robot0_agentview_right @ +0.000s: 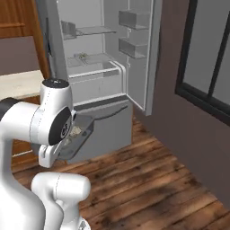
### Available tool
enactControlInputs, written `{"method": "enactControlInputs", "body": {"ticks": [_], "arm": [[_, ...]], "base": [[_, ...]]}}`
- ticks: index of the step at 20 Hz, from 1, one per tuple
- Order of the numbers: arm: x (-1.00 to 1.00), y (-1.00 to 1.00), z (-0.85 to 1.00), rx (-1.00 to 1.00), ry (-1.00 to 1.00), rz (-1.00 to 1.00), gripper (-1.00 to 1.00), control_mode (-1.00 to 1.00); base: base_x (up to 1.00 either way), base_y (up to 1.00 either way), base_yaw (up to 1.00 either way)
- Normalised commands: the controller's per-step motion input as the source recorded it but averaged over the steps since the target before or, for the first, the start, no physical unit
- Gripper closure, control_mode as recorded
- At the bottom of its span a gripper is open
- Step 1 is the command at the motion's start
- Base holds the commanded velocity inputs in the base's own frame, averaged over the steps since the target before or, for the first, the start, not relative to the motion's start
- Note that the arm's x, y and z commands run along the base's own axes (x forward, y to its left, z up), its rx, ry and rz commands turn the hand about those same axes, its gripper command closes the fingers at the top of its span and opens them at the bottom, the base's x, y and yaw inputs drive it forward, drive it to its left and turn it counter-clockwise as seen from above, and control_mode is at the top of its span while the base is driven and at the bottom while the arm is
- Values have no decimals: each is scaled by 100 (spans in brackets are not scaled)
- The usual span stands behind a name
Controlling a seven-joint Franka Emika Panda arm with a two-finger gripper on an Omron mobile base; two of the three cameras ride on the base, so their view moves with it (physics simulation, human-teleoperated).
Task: Place two dumplings into each of the tupperware containers and then place the containers in the fridge.
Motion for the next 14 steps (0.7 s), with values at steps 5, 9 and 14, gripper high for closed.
{"method": "enactControlInputs", "body": {"ticks": [5, 9, 14], "arm": [[0, 0, 0, 0, 0, 0, 100, 100], [0, 0, 0, 0, 0, 0, 100, 100], [0, 0, 0, 0, 0, 0, 100, 100]], "base": [[53, -100, 48], [52, -93, 54], [52, -72, 64]]}}
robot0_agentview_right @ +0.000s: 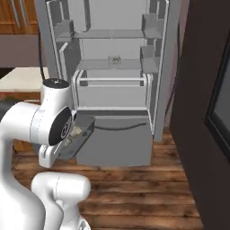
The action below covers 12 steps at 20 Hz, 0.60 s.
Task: Place two dumplings into each of the tupperware containers and then place the containers in the fridge.
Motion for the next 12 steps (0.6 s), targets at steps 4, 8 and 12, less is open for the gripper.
{"method": "enactControlInputs", "body": {"ticks": [4, 8, 12], "arm": [[0, 0, 0, 0, 0, 0, 100, 100], [0, 0, 0, 0, 0, 0, 100, 100], [0, 0, 0, 0, 0, 0, 100, 100]], "base": [[55, -61, 70], [66, -58, 68], [84, -83, 51]]}}
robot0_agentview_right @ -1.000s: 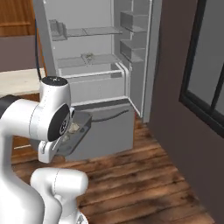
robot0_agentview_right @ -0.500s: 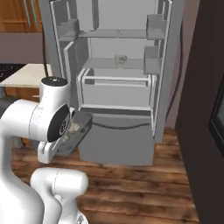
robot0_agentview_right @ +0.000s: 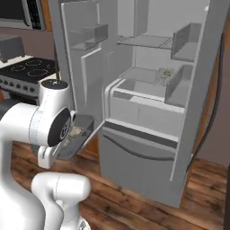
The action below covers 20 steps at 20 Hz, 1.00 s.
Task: Place two dumplings into each of the tupperware containers and then place the containers in the fridge.
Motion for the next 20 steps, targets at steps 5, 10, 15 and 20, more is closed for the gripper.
{"method": "enactControlInputs", "body": {"ticks": [5, 10, 15, 20], "arm": [[0, 0, 0, 0, 0, 0, 100, 100], [0, 0, 0, 0, 0, 0, 100, 100], [0, 0, 0, 0, 0, 0, 100, 100], [0, 0, 0, 0, 0, 0, 100, 100]], "base": [[74, -72, 23], [49, 24, -30], [49, 32, -43], [77, 3, -37]]}}
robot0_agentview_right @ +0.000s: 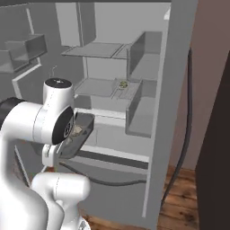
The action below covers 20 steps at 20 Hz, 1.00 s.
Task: Place two dumplings into each of the tupperware containers and then place the containers in the fridge.
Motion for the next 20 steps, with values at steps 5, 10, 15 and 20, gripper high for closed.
{"method": "enactControlInputs", "body": {"ticks": [5, 10, 15, 20], "arm": [[0, 0, 0, 0, 0, 0, 100, 100], [0, 0, 0, 0, 0, 0, 100, 100], [0, 0, 0, 0, 0, 0, 100, 100], [0, 0, 0, 0, 0, 0, 100, 100]], "base": [[68, 0, -22], [40, 0, -21], [19, 5, -24], [43, 24, -13]]}}
